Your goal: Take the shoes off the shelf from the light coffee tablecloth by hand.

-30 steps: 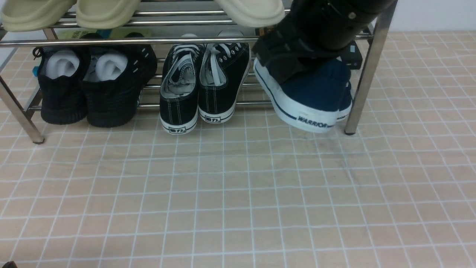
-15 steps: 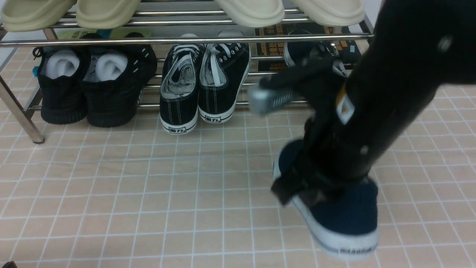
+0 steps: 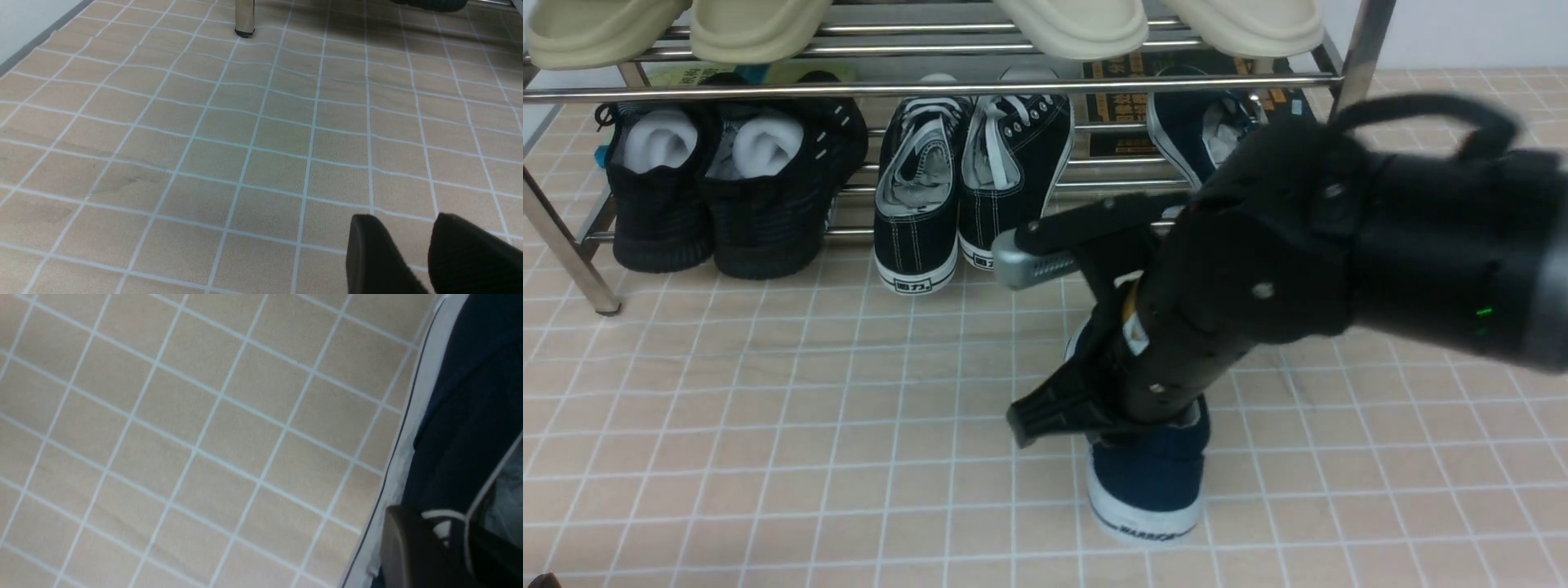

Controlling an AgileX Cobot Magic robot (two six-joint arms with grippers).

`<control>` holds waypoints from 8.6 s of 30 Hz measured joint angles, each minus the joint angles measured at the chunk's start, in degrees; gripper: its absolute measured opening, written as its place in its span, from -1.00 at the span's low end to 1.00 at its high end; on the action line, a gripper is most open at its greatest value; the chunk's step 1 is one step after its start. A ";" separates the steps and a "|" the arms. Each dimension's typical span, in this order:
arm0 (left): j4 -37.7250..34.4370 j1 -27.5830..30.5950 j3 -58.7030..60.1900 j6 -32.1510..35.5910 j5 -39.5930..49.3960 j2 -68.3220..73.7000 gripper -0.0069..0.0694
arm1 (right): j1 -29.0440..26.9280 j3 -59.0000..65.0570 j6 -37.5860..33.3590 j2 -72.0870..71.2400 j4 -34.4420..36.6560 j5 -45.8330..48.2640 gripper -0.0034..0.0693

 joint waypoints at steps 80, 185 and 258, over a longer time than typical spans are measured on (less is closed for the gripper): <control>0.00 0.00 0.00 0.00 0.00 0.00 -0.19 | -23.69 -23.48 -12.08 19.23 -10.65 -0.59 -0.86; 0.00 0.00 0.00 0.00 0.00 0.00 -0.19 | -13.74 -1.38 -24.62 -48.67 7.63 23.17 -0.94; 0.00 0.00 0.00 0.00 0.00 0.00 -0.19 | -50.95 80.63 -24.86 -100.37 5.99 -30.96 -0.81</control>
